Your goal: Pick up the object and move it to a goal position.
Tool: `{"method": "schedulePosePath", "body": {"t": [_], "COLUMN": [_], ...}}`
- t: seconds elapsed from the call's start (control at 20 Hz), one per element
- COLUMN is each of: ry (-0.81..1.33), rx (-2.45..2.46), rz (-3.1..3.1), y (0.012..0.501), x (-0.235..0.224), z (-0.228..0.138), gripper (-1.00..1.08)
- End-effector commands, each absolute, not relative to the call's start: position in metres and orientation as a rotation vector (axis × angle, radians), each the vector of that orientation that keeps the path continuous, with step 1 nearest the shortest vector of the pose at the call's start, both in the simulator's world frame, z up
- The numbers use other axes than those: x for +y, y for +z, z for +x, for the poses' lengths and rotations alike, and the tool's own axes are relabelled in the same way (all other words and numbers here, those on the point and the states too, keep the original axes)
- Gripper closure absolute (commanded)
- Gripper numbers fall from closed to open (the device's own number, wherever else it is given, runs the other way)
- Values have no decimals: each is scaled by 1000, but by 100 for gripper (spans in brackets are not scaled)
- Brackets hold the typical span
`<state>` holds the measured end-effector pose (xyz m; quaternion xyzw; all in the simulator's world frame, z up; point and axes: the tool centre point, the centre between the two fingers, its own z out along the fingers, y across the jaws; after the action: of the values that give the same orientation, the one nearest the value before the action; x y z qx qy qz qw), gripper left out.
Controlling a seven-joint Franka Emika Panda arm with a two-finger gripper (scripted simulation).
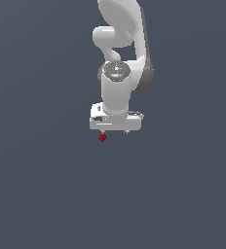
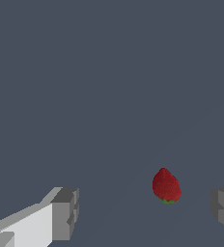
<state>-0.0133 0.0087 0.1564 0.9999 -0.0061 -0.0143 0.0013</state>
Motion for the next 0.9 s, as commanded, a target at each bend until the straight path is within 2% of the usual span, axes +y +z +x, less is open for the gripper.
{"method": "schedulePosePath", "body": {"t": [0.0,0.85], "ry": [-45,-47], "rx": [-19,-115], "rz": [3139,3154], "y": [156,157], "x": [9,-8], "z": [-13,-17], "gripper": [-92,-92]}}
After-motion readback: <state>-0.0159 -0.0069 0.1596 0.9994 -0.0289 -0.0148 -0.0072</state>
